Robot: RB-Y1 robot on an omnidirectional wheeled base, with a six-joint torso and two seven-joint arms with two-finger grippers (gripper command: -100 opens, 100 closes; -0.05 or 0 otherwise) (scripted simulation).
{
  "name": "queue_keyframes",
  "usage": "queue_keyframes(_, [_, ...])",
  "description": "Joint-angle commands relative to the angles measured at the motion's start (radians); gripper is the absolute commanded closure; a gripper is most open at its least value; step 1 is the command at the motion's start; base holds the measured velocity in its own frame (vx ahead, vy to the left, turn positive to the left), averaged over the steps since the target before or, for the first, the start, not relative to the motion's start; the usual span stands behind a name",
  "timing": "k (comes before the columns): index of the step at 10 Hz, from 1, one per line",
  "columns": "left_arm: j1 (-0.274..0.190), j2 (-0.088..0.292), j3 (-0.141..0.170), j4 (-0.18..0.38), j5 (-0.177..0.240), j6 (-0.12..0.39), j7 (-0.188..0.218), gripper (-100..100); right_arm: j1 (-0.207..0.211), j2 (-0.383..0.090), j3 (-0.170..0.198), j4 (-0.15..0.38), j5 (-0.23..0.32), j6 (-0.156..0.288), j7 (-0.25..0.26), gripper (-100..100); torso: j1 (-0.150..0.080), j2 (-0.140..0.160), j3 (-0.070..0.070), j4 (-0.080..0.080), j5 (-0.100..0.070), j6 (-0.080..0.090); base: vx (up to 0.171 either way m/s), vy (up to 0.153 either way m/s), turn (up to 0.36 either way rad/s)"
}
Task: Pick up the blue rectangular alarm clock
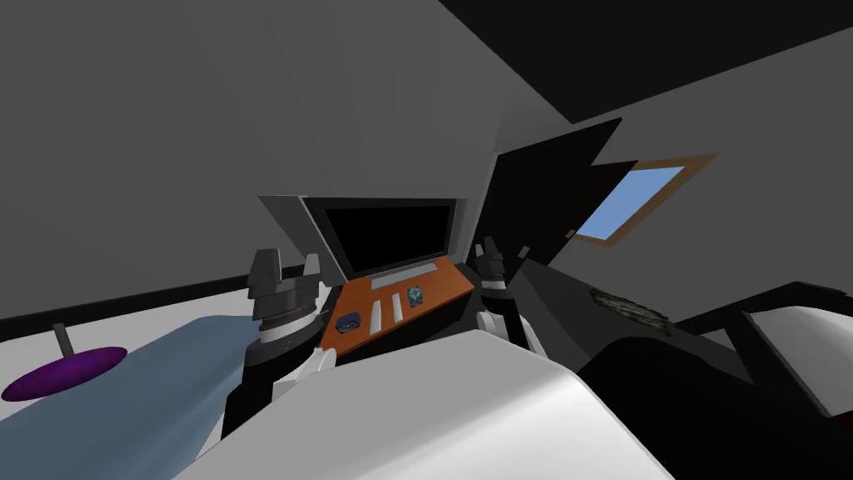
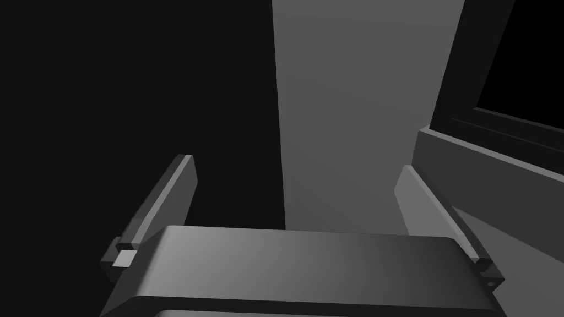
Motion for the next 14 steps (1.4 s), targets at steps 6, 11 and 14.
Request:
queue_keyframes(6, [-0.024, 0.118, 0.049, 0.038, 0.029, 0.128, 0.023, -100, 0.0, 0.0, 0.0, 0.0, 0.0, 0.0, 0.0, 0, -0.004, 0.001, 0.001, 0.0, -0.001, 0.0, -0.018, -0.039, -0.123])
queue_keyframes(11, [-0.063, 0.171, 0.119, 0.103, 0.073, 0.291, 0.056, -100, 0.0, 0.0, 0.0, 0.0, 0.0, 0.0, 0.0, 0, -0.002, 0.001, 0.001, 0.0, 0.0, 0.0, -0.011, -0.041, -0.188])
queue_keyframes(14, [-0.076, 0.18, 0.139, 0.126, 0.086, 0.375, 0.066, -100, 0.0, 0.0, 0.0, 0.0, 0.0, 0.0, 0.0, 0, -0.002, 0.001, 0.001, 0.0, -0.001, 0.0, -0.013, -0.035, -0.118])
